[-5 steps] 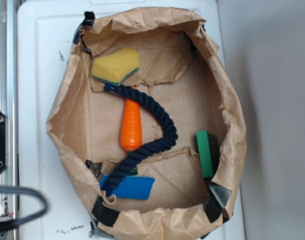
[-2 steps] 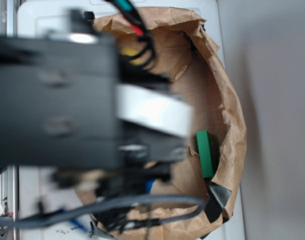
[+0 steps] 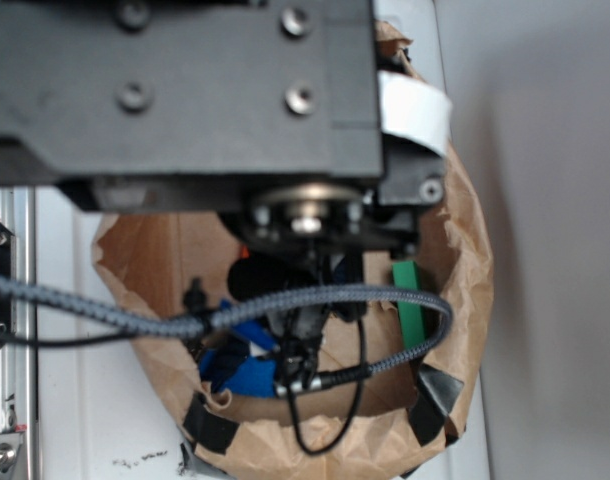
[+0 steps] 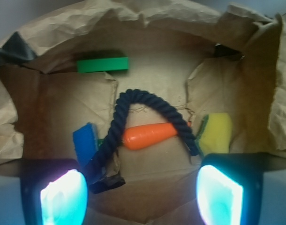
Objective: Grab the green sponge.
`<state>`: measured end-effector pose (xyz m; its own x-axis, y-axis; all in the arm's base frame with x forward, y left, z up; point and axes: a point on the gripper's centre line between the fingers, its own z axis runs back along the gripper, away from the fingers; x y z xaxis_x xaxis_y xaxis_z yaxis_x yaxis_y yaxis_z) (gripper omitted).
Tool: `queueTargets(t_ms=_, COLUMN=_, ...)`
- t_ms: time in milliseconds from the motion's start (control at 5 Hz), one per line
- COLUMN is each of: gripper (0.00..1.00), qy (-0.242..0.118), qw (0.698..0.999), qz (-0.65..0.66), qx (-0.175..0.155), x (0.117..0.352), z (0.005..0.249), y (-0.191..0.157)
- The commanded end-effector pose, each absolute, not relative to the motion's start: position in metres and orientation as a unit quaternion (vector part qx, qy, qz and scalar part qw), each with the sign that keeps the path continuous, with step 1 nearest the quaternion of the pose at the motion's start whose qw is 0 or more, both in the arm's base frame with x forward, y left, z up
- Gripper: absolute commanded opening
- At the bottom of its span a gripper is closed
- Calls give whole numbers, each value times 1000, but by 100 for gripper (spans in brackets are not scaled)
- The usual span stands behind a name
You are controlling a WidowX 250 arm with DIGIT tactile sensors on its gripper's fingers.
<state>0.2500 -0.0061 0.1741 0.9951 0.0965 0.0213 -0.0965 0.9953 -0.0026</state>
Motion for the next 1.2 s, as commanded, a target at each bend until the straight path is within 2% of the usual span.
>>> queueTargets(t_ms=0, gripper=100, qy=-38, qw=998, qz=55, qx=-3, x=256, z=187, y=-3)
queueTargets(t_ms=200, gripper=100, qy=-38, qw=998, qz=55, qx=-3, x=256, z=187, y=-3)
queueTargets(t_ms=400, gripper=100, qy=-19, qw=993, qz=112, qx=4, x=268, z=159, y=18)
queueTargets(t_ms=600, gripper=100, qy=-29, qw=990, qz=138, qx=28, x=281, z=129, y=26)
queueTargets(t_ms=800, gripper=100, qy=-47, qw=985, qz=162, qx=25, x=288, z=109, y=33)
queueTargets(t_ms=1000, gripper=100, qy=-52, qw=969, qz=243, qx=2, x=289, z=94, y=40)
